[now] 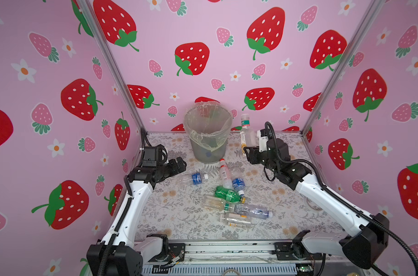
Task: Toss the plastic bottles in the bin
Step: 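Lift the green-capped bottle with the right gripper toward the wastebasket, then open the right gripper over the wastebasket to drop the bottle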
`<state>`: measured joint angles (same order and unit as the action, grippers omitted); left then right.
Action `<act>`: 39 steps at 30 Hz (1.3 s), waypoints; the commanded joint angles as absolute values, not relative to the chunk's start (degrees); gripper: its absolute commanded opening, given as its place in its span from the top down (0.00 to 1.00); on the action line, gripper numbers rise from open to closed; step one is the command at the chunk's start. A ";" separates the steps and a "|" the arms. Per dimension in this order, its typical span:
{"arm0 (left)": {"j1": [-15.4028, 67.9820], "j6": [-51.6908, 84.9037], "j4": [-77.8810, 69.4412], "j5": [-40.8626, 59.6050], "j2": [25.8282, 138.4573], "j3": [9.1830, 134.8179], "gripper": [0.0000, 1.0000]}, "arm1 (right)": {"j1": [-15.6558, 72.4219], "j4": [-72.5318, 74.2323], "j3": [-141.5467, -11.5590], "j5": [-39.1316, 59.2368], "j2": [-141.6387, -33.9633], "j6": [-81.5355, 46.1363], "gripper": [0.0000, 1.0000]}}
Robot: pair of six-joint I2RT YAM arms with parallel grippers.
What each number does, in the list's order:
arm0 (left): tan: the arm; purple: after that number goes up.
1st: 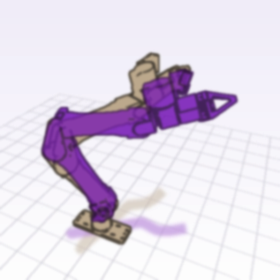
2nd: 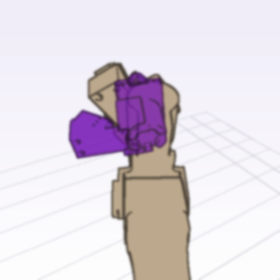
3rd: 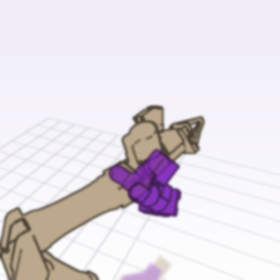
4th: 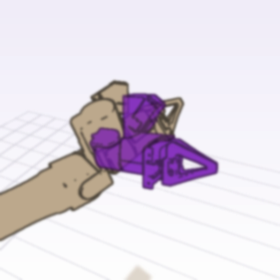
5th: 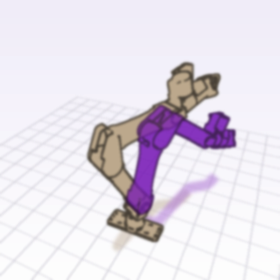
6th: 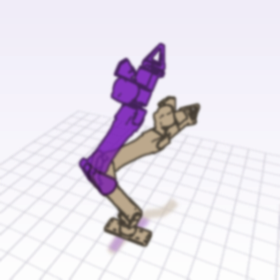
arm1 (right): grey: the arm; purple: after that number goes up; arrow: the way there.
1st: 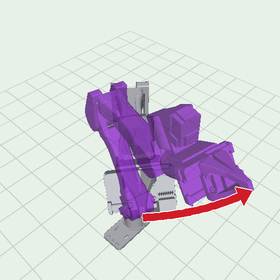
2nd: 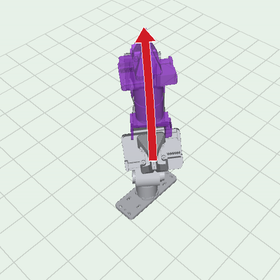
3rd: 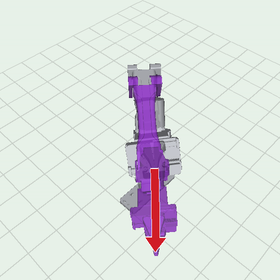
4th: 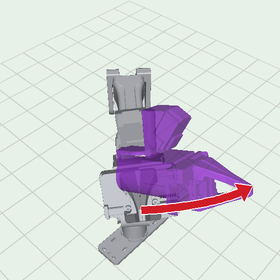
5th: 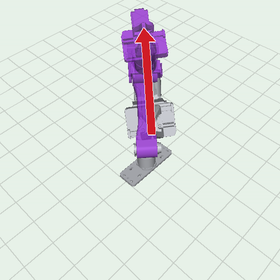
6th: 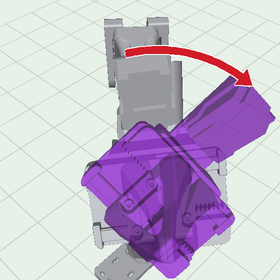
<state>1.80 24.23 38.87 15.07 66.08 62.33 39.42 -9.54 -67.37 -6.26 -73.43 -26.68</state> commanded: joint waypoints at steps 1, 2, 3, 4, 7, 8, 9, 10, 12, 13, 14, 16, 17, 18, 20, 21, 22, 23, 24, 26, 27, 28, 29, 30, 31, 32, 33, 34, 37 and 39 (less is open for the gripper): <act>1.38 24.49 38.50 15.38 66.53 61.98 0.01 | 40.11 -6.36 -71.39 -3.98 -73.79 -24.49 0.48; 1.27 24.47 38.47 15.38 66.62 62.01 0.01 | 40.32 -6.27 -72.17 -3.72 -74.36 -24.27 0.48; 1.17 24.59 38.47 15.46 66.62 62.01 0.01 | 40.49 -6.14 -72.81 -3.39 -74.69 -23.97 0.48; 1.21 24.49 38.41 15.62 66.70 61.93 0.01 | 40.66 -5.95 -73.39 -3.17 -75.05 -23.67 0.48; 1.16 24.30 38.18 16.19 66.63 61.87 0.01 | 41.54 -4.90 -73.51 -3.59 -75.06 -23.20 0.48; 1.20 24.27 38.17 16.19 66.55 61.73 0.01 | 41.72 -4.58 -73.29 -3.69 -74.98 -23.25 0.48; 1.13 24.29 38.15 16.05 66.54 61.71 0.01 | 41.90 -4.40 -72.83 -3.60 -74.73 -23.10 0.48; 1.08 24.29 38.21 15.96 66.51 61.78 0.01 | 42.07 -4.23 -72.25 -3.75 -74.42 -23.02 0.48; 1.09 24.31 38.21 15.81 66.46 61.72 0.01 | 42.42 -3.51 -70.70 -3.78 -73.51 -23.03 0.47; 1.13 24.38 38.20 15.78 66.52 61.78 0.01 | 42.78 -2.85 -69.60 -3.70 -72.75 -22.94 0.47; 1.07 24.39 38.18 15.82 66.53 61.73 0.01 | 43.03 -2.21 -68.66 -3.69 -72.06 -22.85 0.48; 1.05 24.35 38.20 15.91 66.66 61.72 0.01 | 43.38 -1.85 -67.27 -3.84 -70.87 -22.76 0.47; 1.05 24.36 38.22 15.99 66.82 61.76 0.01 | 43.47 -2.08 -66.86 -4.10 -70.25 -22.75 0.47; 1.01 24.35 38.23 16.08 66.80 61.72 0.01 | 43.59 -2.26 -66.43 -4.39 -69.76 -22.72 0.48; 1.00 24.41 38.18 16.08 66.88 61.75 0.01 | 43.76 -2.25 -65.58 -4.57 -68.88 -22.90 0.47; 1.05 24.35 38.20 16.00 66.88 61.72 0.01 | 43.76 -2.19 -65.10 -4.66 -68.42 -23.01 0.48; 1.05 24.41 38.15 16.00 66.89 61.74 0.01 | 43.80 -2.16 -64.76 -4.59 -68.14 -23.19 0.48; 1.05 24.34 38.22 15.90 66.92 61.72 0.01 | 43.87 -2.12 -64.54 -4.57 -67.84 -23.33 0.48; 1.05 24.38 38.16 15.91 66.89 61.79 0.01 | 43.98 -2.15 -64.30 -4.53 -67.68 -23.46 0.48; 1.05 24.35 38.17 15.86 66.88 61.77 0.01 | 44.53 -2.27 -64.01 -5.29 -67.72 -23.64 0.48; 1.00 24.38 38.21 15.87 66.93 61.76 0.01 | 45.04 -2.21 -64.15 -6.15 -67.89 -23.62 0.47; 1.03 24.35 38.23 15.91 66.97 61.75 0.01 | 45.50 -2.20 -64.29 -6.60 -68.20 -23.43 0.48; 1.05 24.35 38.23 15.90 66.99 61.78 0.01 | 46.12 -2.20 -64.86 -6.91 -68.88 -23.10 0.48; 1.05 24.35 38.17 16.00 67.07 61.75 0.01 | 46.68 -2.34 -65.68 -7.25 -69.67 -22.82 0.48; 1.05 24.35 38.15 16.08 67.08 61.71 0.01 | 47.12 -2.44 -66.81 -7.44 -70.59 -22.64 0.48; 1.03 24.41 38.28 16.08 67.08 61.73 0.01 | 47.54 -2.55 -68.27 -7.34 -71.74 -22.45 0.48; 1.05 24.39 38.26 16.08 67.06 61.73 0.01 | 47.88 -2.46 -69.81 -7.14 -72.97 -22.12 0.48; 1.05 24.27 38.24 16.00 67.06 61.73 0.01 | 48.19 -2.46 -71.90 -7.32 -74.62 -21.90 0.51; 0.70 24.35 38.21 16.08 67.07 61.80 0.01 | 48.25 -5.26 -82.76 -9.92 -83.46 -21.69 0.51; 0.06 24.43 38.06 16.63 67.17 61.91 0.01 | 48.21 -8.66 -94.35 -10.25 -92.61 -19.99 0.49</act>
<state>0.95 24.27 38.74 15.64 66.81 61.71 48.03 -6.96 -82.78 -7.75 -84.33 -22.52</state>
